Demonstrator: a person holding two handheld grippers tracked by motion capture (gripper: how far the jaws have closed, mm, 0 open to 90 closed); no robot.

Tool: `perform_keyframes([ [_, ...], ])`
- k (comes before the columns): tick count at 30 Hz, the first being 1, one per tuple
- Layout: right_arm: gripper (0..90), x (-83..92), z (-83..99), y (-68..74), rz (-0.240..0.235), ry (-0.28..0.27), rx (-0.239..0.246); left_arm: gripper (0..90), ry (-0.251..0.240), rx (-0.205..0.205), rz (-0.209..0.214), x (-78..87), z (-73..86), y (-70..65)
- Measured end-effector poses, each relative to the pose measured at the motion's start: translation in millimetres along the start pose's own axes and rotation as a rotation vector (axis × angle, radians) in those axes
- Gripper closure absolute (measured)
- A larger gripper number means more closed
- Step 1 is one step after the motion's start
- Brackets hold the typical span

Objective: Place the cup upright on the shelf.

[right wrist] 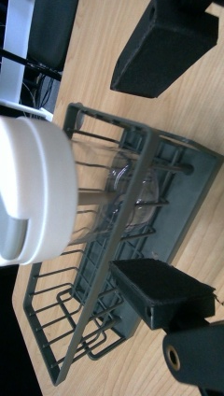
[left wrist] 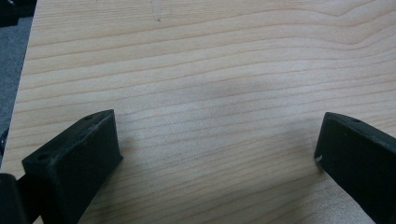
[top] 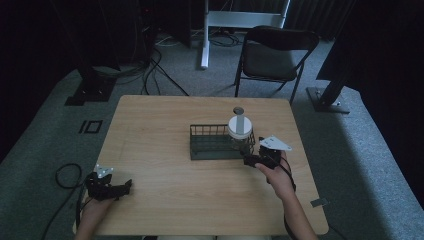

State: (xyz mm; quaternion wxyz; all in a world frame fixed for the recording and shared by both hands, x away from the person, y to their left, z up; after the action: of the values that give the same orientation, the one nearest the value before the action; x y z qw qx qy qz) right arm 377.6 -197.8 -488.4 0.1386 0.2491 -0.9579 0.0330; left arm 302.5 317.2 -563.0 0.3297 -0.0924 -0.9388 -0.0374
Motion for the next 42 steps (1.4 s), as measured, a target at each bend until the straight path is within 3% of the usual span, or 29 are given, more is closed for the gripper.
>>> perform_keyframes([
  [17,12.0,8.9,36.5,-6.6,0.002,0.059,-0.021,0.1,0.0,0.0,0.0,0.0,0.0,0.0],
  [42,12.1,19.4,67.7,-21.0,0.028,0.171,-0.009,0.2,0.0,0.0,0.0,0.0,0.0,0.0],
])
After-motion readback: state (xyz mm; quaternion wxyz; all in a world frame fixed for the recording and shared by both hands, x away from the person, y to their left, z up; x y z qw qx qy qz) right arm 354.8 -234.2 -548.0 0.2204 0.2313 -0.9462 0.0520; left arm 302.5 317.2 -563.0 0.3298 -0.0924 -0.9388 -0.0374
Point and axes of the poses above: each handheld gripper's, and its own axes: x roughly backward along the jaws, z roughly out of its underside, y roughly to its left, the point moved 2 cm from there along -x, roughly forward along the jaws, and after that the axes turned 8 degrees about -y, right-handed, at the moved point
